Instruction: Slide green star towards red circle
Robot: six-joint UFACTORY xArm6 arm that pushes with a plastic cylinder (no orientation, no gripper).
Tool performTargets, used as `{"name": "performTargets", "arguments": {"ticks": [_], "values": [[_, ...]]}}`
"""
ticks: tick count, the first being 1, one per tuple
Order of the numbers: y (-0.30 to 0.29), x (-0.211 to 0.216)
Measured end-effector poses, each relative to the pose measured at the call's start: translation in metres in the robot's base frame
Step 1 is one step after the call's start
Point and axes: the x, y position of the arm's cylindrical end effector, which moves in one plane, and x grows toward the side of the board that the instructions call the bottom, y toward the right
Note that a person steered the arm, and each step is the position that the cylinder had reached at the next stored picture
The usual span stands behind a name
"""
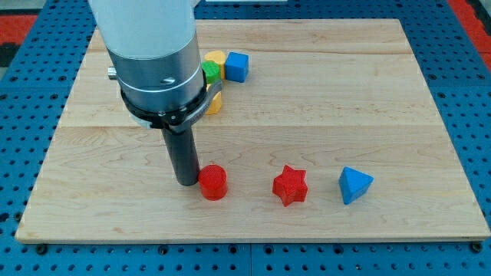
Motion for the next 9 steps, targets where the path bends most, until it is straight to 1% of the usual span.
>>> {"name": "performTargets", "arguments": {"ticks": [1,2,3,4,5,6,9], "values": [[0.000,0.001],[-0.010,-0.053],[0.035,-0.069],[0.053,-0.104],[0.054,-0.121],[0.044,-0.135],[0.004,-0.139]]}}
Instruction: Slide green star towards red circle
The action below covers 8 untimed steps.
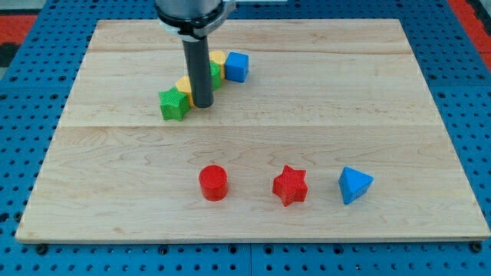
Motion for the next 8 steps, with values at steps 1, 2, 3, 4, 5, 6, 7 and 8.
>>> {"name": "performTargets", "arguments": {"ticks": [1,2,3,4,5,6,7,8], "values": [[-0.017,-0.007],[-0.033,-0.013],[-0.064,-0.009],[-0.073,0.013],[-0.064,0.001],[-0.074,-0.014],[-0.124,-0.011],[-0.124,0.029]]}}
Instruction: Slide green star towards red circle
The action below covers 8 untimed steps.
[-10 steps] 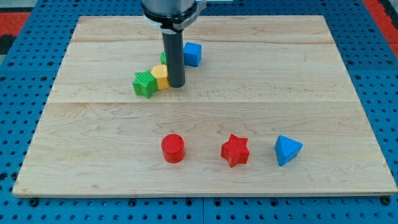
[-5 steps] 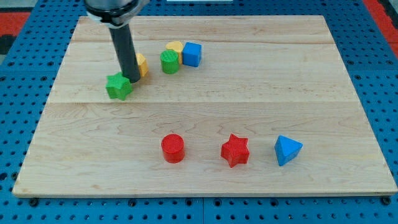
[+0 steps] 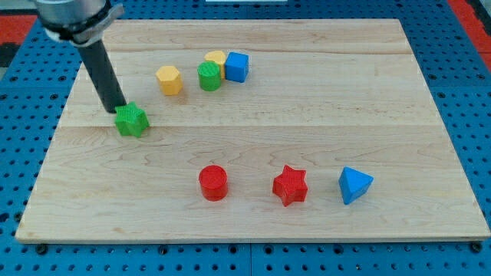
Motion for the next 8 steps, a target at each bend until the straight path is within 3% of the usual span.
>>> {"name": "performTargets", "arguments": {"ticks": [1,6,7,8], "values": [[0.004,0.031],[-0.015,0.029],[0.004,0.015],[0.038,0.040]]}}
